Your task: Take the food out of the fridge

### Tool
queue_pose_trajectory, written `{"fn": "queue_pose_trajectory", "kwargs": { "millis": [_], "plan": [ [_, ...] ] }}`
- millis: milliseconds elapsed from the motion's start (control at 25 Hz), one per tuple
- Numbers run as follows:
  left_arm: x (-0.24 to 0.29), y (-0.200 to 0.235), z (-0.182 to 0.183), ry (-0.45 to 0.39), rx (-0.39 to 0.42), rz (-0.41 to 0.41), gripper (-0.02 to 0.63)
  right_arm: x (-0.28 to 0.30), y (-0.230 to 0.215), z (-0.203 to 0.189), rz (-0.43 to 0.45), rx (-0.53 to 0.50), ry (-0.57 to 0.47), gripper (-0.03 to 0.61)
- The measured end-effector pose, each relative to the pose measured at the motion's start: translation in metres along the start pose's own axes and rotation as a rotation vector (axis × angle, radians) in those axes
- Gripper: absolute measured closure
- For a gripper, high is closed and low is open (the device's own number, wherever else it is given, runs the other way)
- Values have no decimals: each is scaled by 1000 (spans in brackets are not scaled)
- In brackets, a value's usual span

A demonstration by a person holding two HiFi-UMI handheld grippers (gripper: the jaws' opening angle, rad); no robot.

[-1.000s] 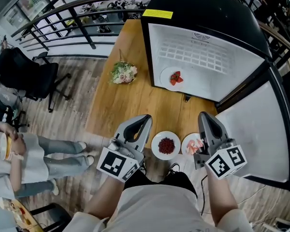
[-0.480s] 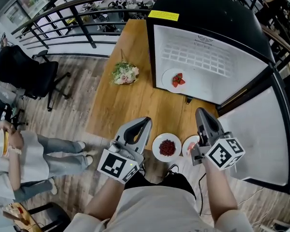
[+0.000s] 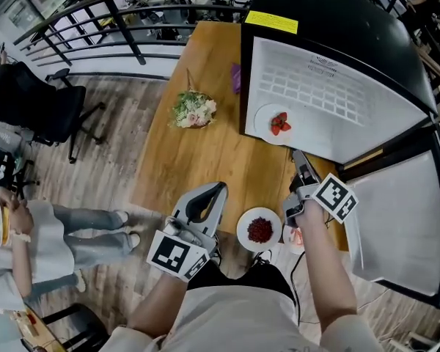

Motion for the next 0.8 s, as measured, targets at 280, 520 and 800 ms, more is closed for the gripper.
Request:
{"fn": "queue_pose_trajectory", "kwargs": {
  "millis": [280,520,800],
  "plan": [
    [12,20,-17,34,-25,-2,607,46,-43,-2,-73,210,-2,491],
    [20,26,-31,63,-39,-13,606,75,-76,-2,-121,357,-1,477],
    [23,31,-42,86,-56,-6,607,86,-95,-6,-138,431,9,466]
  ]
}}
Point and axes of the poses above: the fingertips, and each gripper's own axes: x forward along the fingers, y to its left, z out of its top, the point moved 9 cm from there along -x, backward along the fingers, and after that the axes turned 14 degrees about x, right-handed, at the moved point
